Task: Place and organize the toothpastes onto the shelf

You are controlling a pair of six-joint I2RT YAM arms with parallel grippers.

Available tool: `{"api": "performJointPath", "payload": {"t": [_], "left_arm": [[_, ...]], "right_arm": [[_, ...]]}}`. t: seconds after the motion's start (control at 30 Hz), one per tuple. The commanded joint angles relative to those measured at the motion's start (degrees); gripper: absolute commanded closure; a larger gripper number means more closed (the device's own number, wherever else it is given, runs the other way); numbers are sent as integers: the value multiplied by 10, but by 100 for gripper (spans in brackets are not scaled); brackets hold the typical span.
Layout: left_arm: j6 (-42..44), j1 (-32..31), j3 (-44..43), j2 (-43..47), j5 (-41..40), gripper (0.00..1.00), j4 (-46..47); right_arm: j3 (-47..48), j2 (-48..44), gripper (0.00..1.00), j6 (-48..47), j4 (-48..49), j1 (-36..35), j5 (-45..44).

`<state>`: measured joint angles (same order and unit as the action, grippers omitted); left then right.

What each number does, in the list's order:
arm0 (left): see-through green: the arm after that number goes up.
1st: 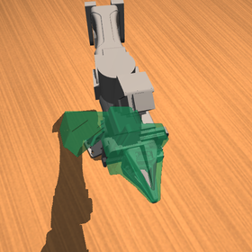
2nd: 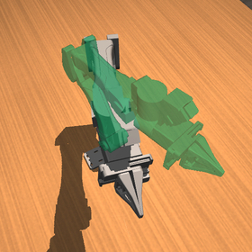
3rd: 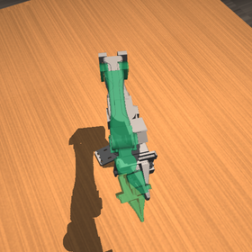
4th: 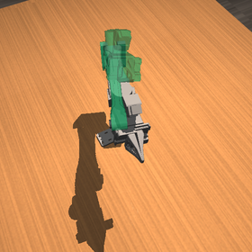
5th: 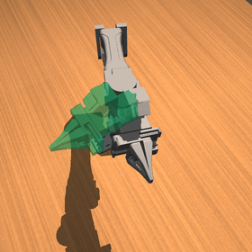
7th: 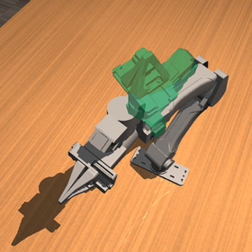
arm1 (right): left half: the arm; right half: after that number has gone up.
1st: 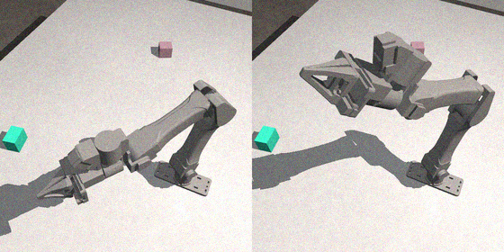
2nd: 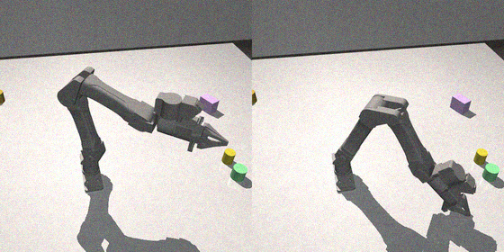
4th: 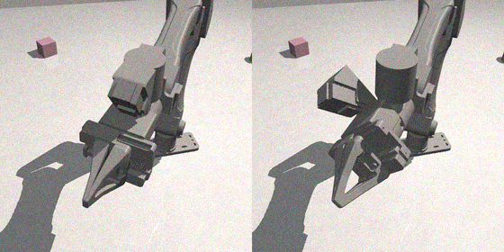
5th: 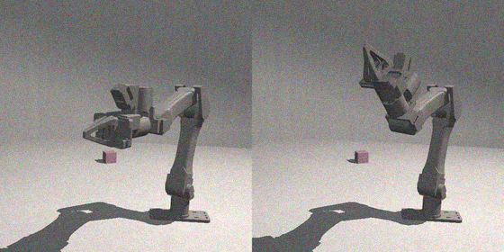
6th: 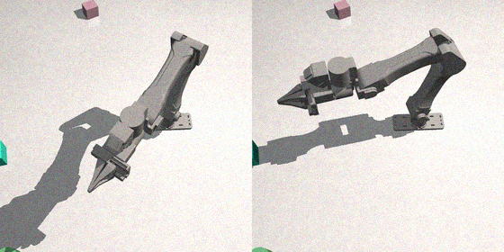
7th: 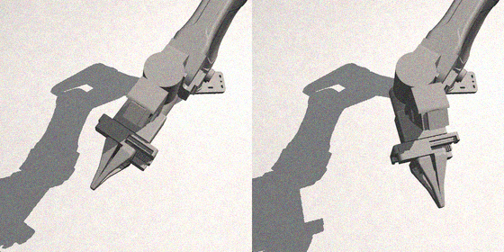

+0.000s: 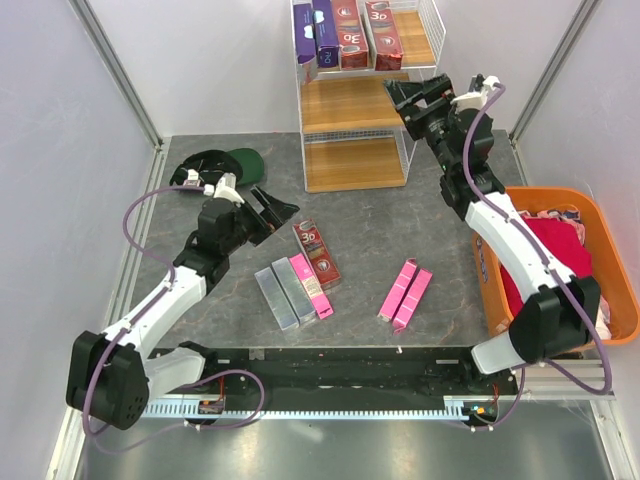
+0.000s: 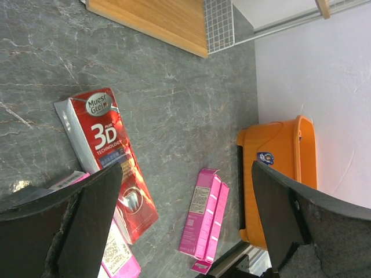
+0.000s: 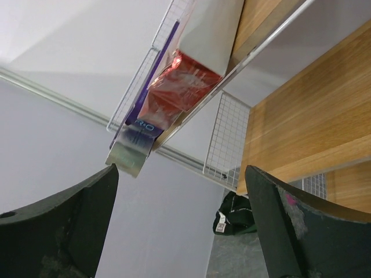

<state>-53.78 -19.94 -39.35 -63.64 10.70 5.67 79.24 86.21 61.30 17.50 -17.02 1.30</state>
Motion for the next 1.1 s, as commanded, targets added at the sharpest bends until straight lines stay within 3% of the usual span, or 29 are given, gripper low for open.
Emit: {"api": "performJointPath", "payload": {"t": [0.0, 0.33, 0.6, 0.73, 0.9, 1.07], "left_arm": [[32, 4, -28, -19, 9, 0, 5], [69, 7, -61, -83, 2, 0, -23], [100, 2, -117, -214, 13, 0, -53], [123, -32, -185, -284, -44, 0, -118], [130, -69, -252, -372, -58, 0, -165], [140, -109, -331, -446, -156, 0, -242]], "right_arm": [[-39, -44, 2, -59, -10, 1, 39], [-150, -83, 2, -171, -108, -26, 55], [-188, -42, 2, -236, -164, -90, 17], [-221, -54, 2, -228, -155, -93, 12], [-247, -80, 2, -232, -164, -93, -2], [-257, -93, 2, -239, -171, -93, -9]]}}
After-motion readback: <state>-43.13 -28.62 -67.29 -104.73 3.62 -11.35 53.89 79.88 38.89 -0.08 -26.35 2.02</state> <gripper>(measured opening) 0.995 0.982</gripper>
